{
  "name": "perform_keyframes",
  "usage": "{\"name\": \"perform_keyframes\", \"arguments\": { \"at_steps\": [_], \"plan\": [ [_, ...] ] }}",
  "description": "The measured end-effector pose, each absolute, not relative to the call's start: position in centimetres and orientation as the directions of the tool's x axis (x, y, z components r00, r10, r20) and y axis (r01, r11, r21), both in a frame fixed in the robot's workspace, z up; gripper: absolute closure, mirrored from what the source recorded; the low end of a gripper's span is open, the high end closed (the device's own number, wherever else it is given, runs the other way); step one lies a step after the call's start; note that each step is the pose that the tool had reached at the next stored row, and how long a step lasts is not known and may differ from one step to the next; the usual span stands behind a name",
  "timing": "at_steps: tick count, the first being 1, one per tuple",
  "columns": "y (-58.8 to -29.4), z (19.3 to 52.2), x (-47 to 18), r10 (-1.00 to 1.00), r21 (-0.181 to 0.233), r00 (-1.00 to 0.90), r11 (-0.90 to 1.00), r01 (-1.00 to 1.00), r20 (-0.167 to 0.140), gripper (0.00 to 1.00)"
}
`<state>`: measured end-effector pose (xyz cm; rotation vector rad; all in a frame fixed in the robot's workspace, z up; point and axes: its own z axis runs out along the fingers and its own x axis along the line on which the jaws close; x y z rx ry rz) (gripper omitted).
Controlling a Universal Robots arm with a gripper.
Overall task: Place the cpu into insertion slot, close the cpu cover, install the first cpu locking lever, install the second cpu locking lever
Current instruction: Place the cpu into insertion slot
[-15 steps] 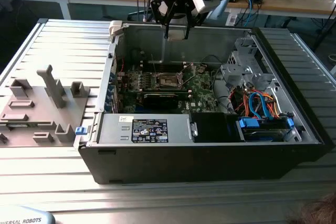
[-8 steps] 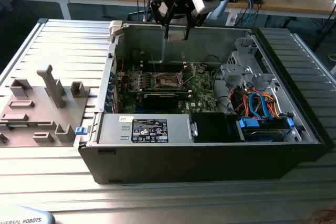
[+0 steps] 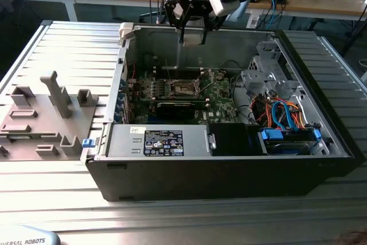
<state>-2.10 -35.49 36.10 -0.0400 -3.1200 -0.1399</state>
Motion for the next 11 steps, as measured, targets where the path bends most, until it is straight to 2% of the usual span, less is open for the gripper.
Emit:
{"name": "perform_keyframes", "arguments": {
  "at_steps": [11],
  "plan": [
    [-35.49, 35.85, -2.1, 0.025, 0.089, -1.0, 0.996, 0.026, 0.019, 0.46]
  ]
}}
